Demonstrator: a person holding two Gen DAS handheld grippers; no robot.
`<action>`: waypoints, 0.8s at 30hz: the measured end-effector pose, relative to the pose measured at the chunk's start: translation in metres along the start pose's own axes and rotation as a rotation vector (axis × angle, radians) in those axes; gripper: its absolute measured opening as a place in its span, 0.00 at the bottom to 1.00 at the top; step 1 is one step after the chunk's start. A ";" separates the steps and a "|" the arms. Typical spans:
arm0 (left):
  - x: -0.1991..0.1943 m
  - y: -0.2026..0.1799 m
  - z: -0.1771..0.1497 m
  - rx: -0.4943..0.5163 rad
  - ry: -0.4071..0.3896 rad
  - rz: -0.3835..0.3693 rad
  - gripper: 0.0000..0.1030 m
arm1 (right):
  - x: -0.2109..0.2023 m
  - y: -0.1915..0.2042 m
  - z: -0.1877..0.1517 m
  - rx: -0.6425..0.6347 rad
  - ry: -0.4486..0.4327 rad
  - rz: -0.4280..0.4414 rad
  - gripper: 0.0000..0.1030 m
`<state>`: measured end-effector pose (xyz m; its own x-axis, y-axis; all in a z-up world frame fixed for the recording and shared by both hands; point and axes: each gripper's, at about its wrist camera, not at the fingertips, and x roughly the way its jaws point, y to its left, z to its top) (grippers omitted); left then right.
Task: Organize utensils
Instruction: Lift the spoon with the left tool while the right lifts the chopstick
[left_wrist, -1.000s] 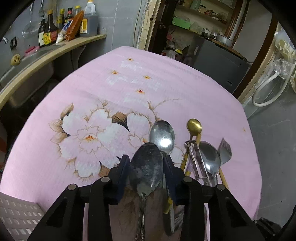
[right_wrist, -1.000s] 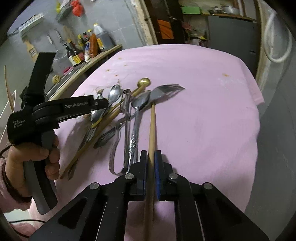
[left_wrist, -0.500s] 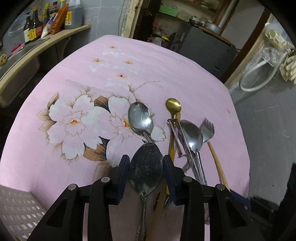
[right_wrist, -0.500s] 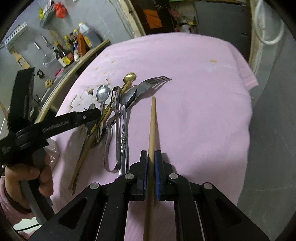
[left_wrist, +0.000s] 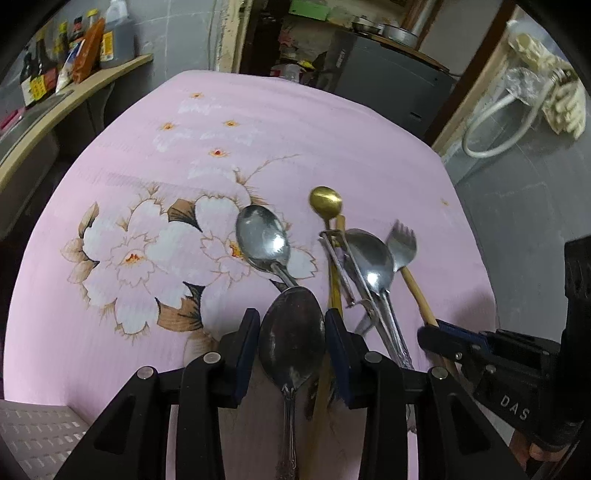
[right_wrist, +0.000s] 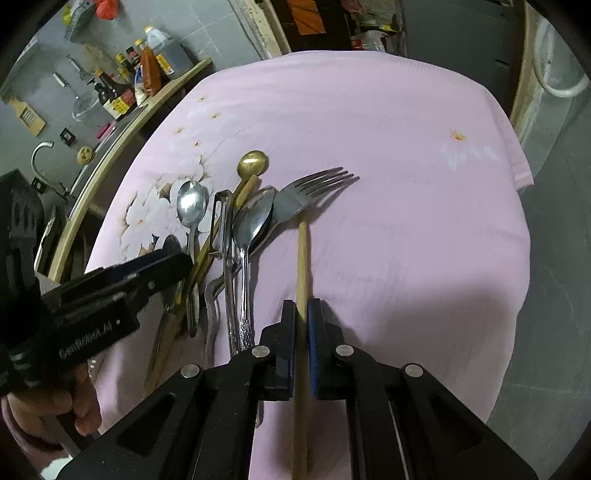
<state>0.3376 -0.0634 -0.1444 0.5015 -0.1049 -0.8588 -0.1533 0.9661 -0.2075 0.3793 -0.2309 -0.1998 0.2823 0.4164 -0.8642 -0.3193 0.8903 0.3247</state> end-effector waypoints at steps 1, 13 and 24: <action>-0.004 -0.001 -0.002 0.013 -0.005 -0.003 0.33 | -0.004 -0.002 -0.004 0.024 -0.017 0.020 0.06; -0.064 -0.018 -0.012 0.146 -0.161 -0.082 0.33 | -0.070 0.004 -0.043 0.121 -0.274 0.058 0.06; -0.121 -0.024 -0.035 0.271 -0.270 -0.151 0.33 | -0.122 0.021 -0.077 0.120 -0.410 0.033 0.06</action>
<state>0.2502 -0.0824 -0.0517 0.7123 -0.2198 -0.6666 0.1509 0.9754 -0.1604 0.2687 -0.2773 -0.1176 0.6175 0.4622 -0.6365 -0.2336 0.8804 0.4127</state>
